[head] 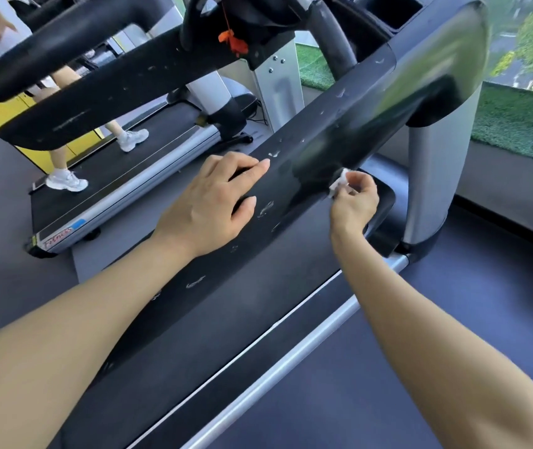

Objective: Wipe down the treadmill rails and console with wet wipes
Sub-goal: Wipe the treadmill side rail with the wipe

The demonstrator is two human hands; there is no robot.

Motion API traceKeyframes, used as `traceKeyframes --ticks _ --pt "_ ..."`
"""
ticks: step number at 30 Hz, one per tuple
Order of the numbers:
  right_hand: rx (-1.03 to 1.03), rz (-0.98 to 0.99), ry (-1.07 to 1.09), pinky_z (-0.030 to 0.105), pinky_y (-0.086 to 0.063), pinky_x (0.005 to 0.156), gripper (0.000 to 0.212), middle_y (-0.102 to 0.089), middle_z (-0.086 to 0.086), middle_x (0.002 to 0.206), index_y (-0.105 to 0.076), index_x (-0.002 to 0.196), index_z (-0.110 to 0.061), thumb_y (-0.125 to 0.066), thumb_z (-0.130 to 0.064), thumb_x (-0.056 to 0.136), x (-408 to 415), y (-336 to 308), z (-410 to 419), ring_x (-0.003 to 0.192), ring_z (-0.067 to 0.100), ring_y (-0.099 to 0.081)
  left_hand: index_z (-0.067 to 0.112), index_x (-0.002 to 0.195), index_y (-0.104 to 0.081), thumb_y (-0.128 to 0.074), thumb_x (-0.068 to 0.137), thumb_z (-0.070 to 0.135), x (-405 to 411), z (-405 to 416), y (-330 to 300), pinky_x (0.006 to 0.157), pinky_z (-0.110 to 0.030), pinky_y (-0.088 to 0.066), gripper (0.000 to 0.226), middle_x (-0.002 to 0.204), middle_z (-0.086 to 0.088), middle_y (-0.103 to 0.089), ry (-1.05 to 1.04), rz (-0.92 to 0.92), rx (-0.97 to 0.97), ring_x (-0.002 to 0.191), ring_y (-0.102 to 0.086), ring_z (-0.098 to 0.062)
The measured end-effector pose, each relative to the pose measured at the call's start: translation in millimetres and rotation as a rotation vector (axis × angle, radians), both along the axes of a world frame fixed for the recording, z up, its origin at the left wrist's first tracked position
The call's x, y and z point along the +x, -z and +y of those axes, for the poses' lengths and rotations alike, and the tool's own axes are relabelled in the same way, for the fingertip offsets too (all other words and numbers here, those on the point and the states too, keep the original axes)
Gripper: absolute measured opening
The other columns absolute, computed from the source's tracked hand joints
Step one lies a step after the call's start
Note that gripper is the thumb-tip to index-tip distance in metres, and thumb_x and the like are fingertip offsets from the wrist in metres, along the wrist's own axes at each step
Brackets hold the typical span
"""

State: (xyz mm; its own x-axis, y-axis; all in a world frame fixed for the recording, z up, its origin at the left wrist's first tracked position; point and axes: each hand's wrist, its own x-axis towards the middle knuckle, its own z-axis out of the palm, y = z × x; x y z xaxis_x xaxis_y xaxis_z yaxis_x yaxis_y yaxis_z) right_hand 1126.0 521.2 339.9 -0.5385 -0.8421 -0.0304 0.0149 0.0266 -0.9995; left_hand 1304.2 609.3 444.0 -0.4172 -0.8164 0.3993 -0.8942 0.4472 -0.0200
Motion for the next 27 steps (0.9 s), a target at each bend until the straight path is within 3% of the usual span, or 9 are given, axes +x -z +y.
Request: traceKeyframes --ticks 3,5,7,9,17,20,22,24,27 --pt "-0.094 -0.02 0.02 0.017 -0.047 0.075 0.007 -0.063 0.005 0.095 -0.061 0.093 -0.016 -0.057 -0.01 0.093 15.1 -16.2 28.4 0.075 0.005 -0.056 0.015 0.14 -0.046 -0.043 0.091 0.025 0.2 1.0 -0.4 0.095 -0.032 -0.042 0.05 0.125 0.001 -0.046 -0.008 -0.007 -0.014 0.11 -0.04 -0.021" --pt "-0.236 -0.026 -0.099 0.008 -0.041 0.073 0.02 -0.058 0.0 0.101 -0.062 0.096 -0.019 -0.056 0.0 0.09 40.4 -13.4 70.7 0.084 0.003 -0.055 0.015 0.14 -0.046 -0.044 0.09 0.025 -0.3 1.0 -1.2 0.094 -0.033 -0.042 0.05 0.125 0.001 -0.047 -0.012 -0.007 -0.015 0.109 -0.041 -0.021" --pt "-0.305 0.041 -0.264 0.013 -0.044 0.075 0.025 -0.054 -0.004 0.104 -0.064 0.094 -0.016 -0.056 0.006 0.086 59.8 -6.5 108.4 0.093 0.008 -0.057 0.015 0.14 -0.046 -0.043 0.09 0.026 -1.2 1.9 -1.9 0.095 -0.033 -0.041 0.051 0.125 -0.001 -0.047 -0.011 -0.009 -0.004 0.108 -0.041 -0.022" --pt "-0.362 0.096 -0.284 0.017 -0.046 0.077 0.022 -0.054 -0.004 0.102 -0.067 0.093 -0.01 -0.056 0.008 0.085 60.8 -4.5 108.6 0.096 0.004 -0.056 0.015 0.14 -0.046 -0.042 0.09 0.027 -1.2 1.9 -2.3 0.096 -0.033 -0.04 0.052 0.125 -0.001 -0.048 -0.012 -0.012 0.002 0.108 -0.041 -0.023" --pt "-0.198 -0.056 0.02 0.01 -0.042 0.075 0.024 -0.056 -0.001 0.105 -0.065 0.1 -0.015 -0.051 0.002 0.09 -3.8 -42.8 -6.1 0.082 0.004 -0.054 0.015 0.14 -0.046 -0.041 0.091 0.027 -1.9 1.9 -3.2 0.094 -0.035 -0.043 0.051 0.126 -0.001 -0.048 -0.017 -0.007 0.021 0.109 -0.042 -0.023" --pt "-0.366 -0.023 -0.054 0.022 -0.046 0.086 0.026 -0.053 -0.004 0.105 -0.068 0.106 -0.007 -0.054 0.005 0.088 27.8 -36.1 37.5 0.098 0.005 -0.054 0.014 0.14 -0.046 -0.041 0.09 0.028 -0.9 1.5 -3.3 0.095 -0.036 -0.044 0.052 0.125 -0.001 -0.048 -0.017 -0.008 0.014 0.107 -0.044 -0.024" --pt "-0.478 0.07 -0.191 0.022 -0.047 0.086 0.028 -0.053 -0.004 0.105 -0.069 0.111 -0.007 -0.056 0.005 0.089 55.9 -23.2 83.9 0.101 -0.005 -0.051 0.015 0.14 -0.046 -0.04 0.089 0.029 -1.0 2.3 -3.7 0.095 -0.035 -0.043 0.053 0.126 -0.001 -0.048 -0.022 -0.014 0.013 0.108 -0.044 -0.023" --pt "-0.578 0.156 -0.225 0.015 -0.046 0.082 0.03 -0.053 0.0 0.103 -0.068 0.113 -0.006 -0.057 0.005 0.088 66.3 -18.6 104.8 0.095 -0.011 -0.05 0.015 0.141 -0.045 -0.039 0.089 0.03 -1.7 2.9 -4.0 0.095 -0.032 -0.042 0.054 0.127 0.0 -0.048 -0.027 -0.016 0.026 0.109 -0.043 -0.022" --pt "-0.601 0.219 -0.165 0.011 -0.042 0.079 0.028 -0.053 0.001 0.1 -0.07 0.111 -0.007 -0.056 0.001 0.089 47.8 -28.3 69.8 0.083 -0.01 -0.049 0.015 0.14 -0.046 -0.039 0.089 0.031 -1.6 3.1 -3.4 0.098 -0.033 -0.041 0.054 0.127 0.0 -0.048 -0.023 0.002 0.032 0.109 -0.043 -0.022"
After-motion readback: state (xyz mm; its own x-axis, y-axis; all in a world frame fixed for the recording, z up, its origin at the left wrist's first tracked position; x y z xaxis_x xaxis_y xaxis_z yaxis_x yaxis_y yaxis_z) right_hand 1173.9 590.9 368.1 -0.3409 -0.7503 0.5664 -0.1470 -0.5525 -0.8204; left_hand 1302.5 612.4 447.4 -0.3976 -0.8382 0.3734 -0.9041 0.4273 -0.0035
